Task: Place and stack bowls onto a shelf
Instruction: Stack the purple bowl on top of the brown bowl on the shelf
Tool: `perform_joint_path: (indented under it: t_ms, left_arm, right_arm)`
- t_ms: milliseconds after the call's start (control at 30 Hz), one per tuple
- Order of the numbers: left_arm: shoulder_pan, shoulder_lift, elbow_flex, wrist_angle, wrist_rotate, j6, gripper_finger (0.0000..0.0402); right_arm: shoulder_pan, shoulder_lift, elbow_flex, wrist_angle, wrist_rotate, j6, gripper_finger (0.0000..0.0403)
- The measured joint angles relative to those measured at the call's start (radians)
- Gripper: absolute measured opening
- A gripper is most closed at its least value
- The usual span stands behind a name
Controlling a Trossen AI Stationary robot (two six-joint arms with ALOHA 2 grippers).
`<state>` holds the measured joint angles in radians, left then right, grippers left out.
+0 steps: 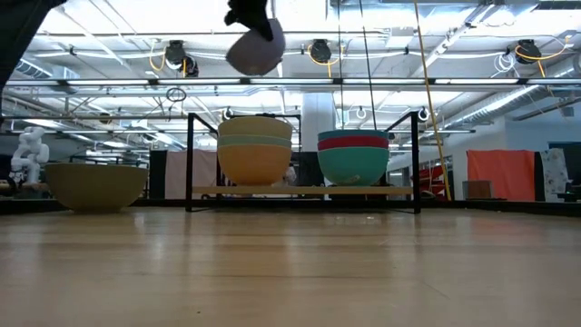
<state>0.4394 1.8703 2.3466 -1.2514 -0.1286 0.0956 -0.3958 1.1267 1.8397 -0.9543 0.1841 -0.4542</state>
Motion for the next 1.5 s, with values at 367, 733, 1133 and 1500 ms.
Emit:
perform_joint_path:
  t_ms: [367, 733, 1133, 1500]
  left_arm:
    - [-0.002, 0.037, 0.010, -0.124, -0.001, -0.035, 0.0007]
    - [-0.027, 0.160, 0.009, -0.238, 0.053, -0.019, 0.0007]
    - [-0.050, 0.220, 0.010, -0.284, 0.137, -0.012, 0.0007]
    - [-0.061, 0.265, -0.040, -0.303, 0.140, -0.019, 0.0007]
  right_arm:
    - [0.000, 0.000, 0.000, 0.000, 0.003, 0.001, 0.0162]
    - [0.000, 0.001, 0.000, 0.000, 0.003, 0.001, 0.0162]
    - [0.000, 0.000, 0.000, 0.000, 0.003, 0.023, 0.0162]
    - [0.000, 0.000, 0.000, 0.000, 0.003, 0.023, 0.0162]
